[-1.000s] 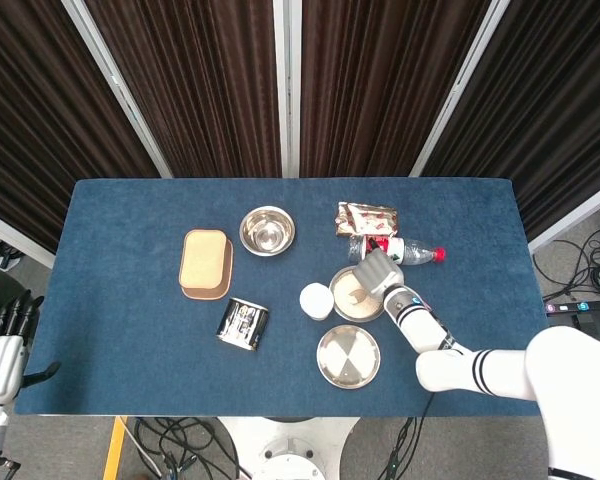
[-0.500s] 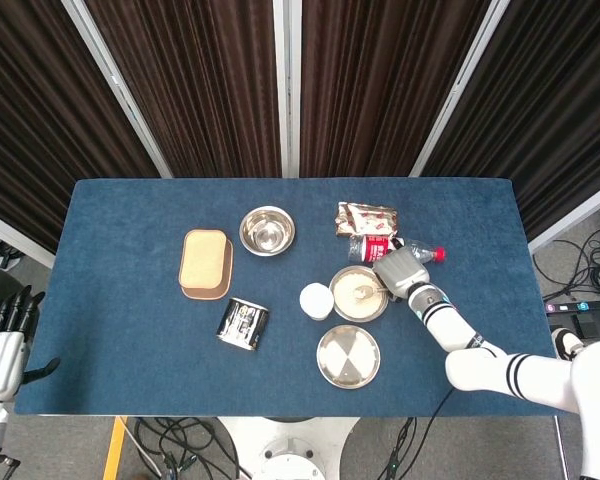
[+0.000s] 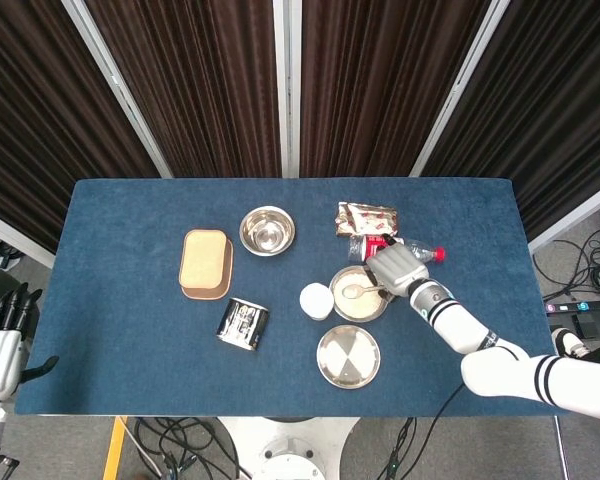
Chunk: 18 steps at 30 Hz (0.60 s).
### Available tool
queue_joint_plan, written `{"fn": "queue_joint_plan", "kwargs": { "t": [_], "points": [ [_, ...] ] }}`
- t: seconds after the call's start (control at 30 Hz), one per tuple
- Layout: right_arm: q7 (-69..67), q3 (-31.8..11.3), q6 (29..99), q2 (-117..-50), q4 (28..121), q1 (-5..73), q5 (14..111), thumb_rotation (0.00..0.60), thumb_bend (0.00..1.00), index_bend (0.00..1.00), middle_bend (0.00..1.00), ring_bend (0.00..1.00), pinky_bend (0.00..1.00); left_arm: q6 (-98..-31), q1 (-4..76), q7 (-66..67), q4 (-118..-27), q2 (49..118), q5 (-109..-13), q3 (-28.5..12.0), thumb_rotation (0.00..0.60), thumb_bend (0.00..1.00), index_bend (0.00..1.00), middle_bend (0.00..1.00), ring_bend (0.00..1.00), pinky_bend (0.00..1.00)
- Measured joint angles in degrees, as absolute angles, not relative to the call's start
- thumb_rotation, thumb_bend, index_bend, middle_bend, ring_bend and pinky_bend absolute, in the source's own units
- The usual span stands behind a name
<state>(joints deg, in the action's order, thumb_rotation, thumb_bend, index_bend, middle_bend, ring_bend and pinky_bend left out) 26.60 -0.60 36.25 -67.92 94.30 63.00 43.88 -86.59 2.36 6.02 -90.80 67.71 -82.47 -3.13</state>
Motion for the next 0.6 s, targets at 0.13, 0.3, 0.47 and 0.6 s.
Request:
{"fn": "queue_joint_plan", "kwargs": {
  "t": [0.13, 0.3, 0.47, 0.6],
  "points": [
    [27.02, -1.35, 35.52, -66.57, 96.98, 65.40, 43.77, 0.600, 0.33, 0.62, 0.58, 0.24, 0.05, -86.70, 2.22, 5.80, -90.75, 67.72, -82.50, -3.05, 0.600, 0.03, 0.11, 0.04, 0.03, 0.06],
    [30.26, -0.67, 35.17, -67.23, 97.34, 68.77, 42.14, 0.600, 0.33, 0.62, 0.58, 0.24, 0.04, -86.88, 1.85, 5.05, -90.30, 67.95, -82.38, -2.86, 0.600, 0.03, 0.11, 0.04, 0.03, 0.06],
    [36.58, 1.77, 36.76, -70.23, 95.87, 72.29, 38.31, 0.600, 0.33, 0.63, 0.58, 0.24, 0.03, -87.15, 1.42, 4.12, -89.52, 68.41, -82.36, -2.63, 0.600, 0.03, 0.11, 0.04, 0.03, 0.06],
    [42.59, 3.81, 40.32, -73.41, 94.90, 74.96, 36.22, 0.600, 0.33, 0.63, 0.58, 0.25, 0.02, -87.33, 1.22, 3.50, -88.74, 68.99, -82.46, -2.53, 0.600, 0.03, 0.11, 0.04, 0.03, 0.06]
  ]
}}
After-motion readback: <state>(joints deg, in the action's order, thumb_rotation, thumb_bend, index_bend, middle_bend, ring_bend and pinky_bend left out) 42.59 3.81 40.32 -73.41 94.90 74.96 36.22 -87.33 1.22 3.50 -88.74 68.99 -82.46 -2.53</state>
